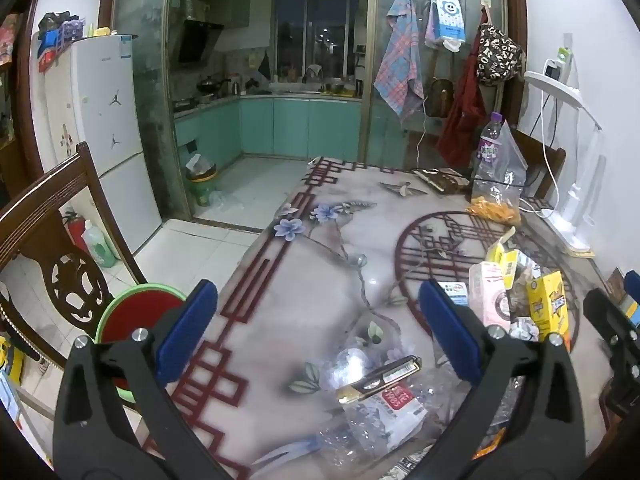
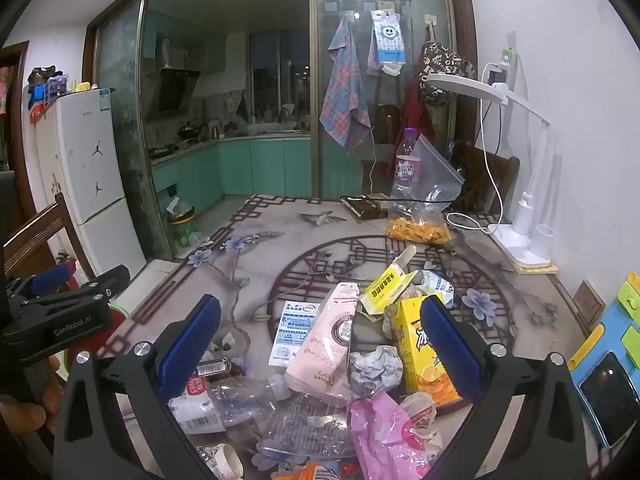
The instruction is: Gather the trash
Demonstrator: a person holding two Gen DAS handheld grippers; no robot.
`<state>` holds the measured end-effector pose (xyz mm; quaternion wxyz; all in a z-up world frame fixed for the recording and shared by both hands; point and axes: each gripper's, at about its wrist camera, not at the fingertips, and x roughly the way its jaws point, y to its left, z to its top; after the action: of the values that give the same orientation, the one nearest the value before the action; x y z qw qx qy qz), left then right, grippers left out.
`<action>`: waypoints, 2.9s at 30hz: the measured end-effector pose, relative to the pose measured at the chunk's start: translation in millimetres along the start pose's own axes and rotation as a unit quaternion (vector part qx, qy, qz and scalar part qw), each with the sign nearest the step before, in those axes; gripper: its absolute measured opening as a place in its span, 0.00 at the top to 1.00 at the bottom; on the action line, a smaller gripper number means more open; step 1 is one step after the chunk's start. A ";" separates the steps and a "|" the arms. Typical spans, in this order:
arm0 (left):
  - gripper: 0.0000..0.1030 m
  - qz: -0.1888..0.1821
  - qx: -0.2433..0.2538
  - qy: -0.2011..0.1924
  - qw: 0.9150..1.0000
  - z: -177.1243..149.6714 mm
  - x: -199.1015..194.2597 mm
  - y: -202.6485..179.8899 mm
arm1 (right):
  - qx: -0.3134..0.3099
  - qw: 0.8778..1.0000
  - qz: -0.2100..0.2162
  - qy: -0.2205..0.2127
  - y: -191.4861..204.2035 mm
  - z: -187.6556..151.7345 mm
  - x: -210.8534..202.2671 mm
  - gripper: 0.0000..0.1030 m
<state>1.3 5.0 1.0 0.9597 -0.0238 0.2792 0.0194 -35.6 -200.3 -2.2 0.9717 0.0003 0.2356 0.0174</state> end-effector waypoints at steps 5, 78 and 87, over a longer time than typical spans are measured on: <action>0.04 0.011 0.004 -0.006 1.000 -0.5 -1.3 1.0 | -0.001 1.000 -0.001 0.003 -0.4 1.6 0.6 0.07; 0.04 -0.037 0.060 0.062 0.996 -7.0 34.8 -0.1 | 0.051 0.962 0.045 0.265 -25.1 -9.1 191.5 0.14; 0.04 -0.080 0.060 0.153 0.983 -26.1 76.5 -11.0 | 0.091 0.944 0.101 0.301 -35.1 -26.4 205.1 0.58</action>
<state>52.4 -5.6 -61.6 0.9037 0.0089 0.4209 -0.0782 135.8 -228.7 -119.8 0.8446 0.1073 0.5161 0.0936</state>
